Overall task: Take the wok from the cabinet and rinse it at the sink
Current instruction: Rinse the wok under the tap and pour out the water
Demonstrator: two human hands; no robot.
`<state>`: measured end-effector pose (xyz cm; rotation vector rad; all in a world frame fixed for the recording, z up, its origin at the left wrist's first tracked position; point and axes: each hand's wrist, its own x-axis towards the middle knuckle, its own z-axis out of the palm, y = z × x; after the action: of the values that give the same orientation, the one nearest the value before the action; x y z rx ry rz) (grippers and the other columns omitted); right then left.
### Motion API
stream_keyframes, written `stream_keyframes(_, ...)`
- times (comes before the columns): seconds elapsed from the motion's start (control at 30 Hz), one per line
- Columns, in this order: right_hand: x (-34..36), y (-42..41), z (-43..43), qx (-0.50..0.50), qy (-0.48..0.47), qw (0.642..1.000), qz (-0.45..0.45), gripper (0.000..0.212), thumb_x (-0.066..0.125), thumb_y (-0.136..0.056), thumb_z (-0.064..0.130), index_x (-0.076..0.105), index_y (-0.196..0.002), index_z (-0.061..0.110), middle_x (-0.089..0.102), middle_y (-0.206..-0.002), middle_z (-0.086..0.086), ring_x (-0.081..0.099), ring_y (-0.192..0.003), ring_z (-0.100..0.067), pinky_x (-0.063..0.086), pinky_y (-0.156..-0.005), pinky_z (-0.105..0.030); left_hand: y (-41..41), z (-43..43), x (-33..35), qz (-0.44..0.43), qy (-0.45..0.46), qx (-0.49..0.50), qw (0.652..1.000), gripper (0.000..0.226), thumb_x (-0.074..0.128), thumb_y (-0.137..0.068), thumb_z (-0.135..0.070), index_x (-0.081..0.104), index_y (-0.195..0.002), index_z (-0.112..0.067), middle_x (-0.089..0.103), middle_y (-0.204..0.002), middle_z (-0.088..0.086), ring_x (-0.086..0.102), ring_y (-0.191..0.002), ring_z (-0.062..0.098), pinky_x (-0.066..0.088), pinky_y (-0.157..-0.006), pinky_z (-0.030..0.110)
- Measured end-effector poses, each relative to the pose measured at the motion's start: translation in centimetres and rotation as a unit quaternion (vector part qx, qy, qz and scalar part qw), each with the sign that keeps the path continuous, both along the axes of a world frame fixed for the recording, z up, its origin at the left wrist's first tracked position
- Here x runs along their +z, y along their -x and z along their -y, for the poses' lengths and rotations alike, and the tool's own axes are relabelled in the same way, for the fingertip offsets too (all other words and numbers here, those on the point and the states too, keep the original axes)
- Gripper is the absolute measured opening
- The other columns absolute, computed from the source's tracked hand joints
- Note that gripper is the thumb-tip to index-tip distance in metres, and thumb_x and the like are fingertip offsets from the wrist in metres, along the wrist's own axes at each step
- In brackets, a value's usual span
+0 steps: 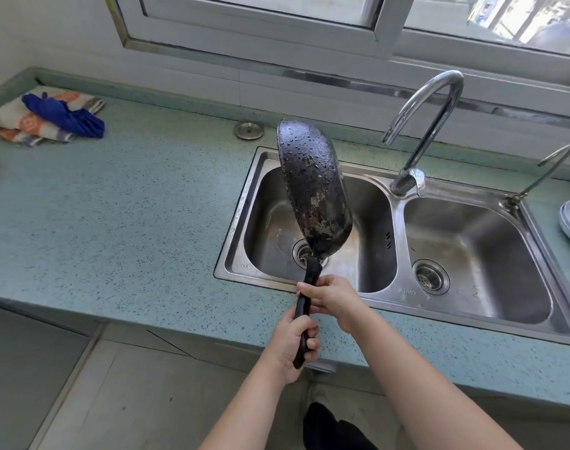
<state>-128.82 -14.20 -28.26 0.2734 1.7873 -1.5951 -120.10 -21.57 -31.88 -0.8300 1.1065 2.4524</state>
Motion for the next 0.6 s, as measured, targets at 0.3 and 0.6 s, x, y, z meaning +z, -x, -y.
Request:
stream_keyframes(0.3,0.11,0.10,0.15,0.005,-0.017,1.000,-0.014,0.018,0.072,-0.077,0.010,0.054,-0.077,0.007,0.065,-0.071,-0.009,0.066,-0.048,-0.007,0.052,-0.045,-0.015,-0.05,0.13,-0.26,0.007,-0.043,0.017,0.999,0.019,0.042,-0.086,0.000,0.049,-0.091,-0.016,0.044,-0.048,-0.006,0.038,-0.033,0.005,0.024,-0.029,0.013)
stream_keyframes(0.6,-0.06,0.19,0.15,0.011,-0.034,0.999,-0.038,0.020,0.073,-0.076,0.012,0.053,-0.074,0.010,0.064,-0.069,-0.006,0.065,-0.055,-0.011,0.053,-0.046,-0.017,-0.10,0.05,-0.20,0.003,-0.066,0.018,0.998,0.020,0.043,-0.086,-0.001,0.050,-0.099,-0.015,0.044,-0.049,-0.006,0.038,-0.034,0.005,0.025,-0.028,0.014)
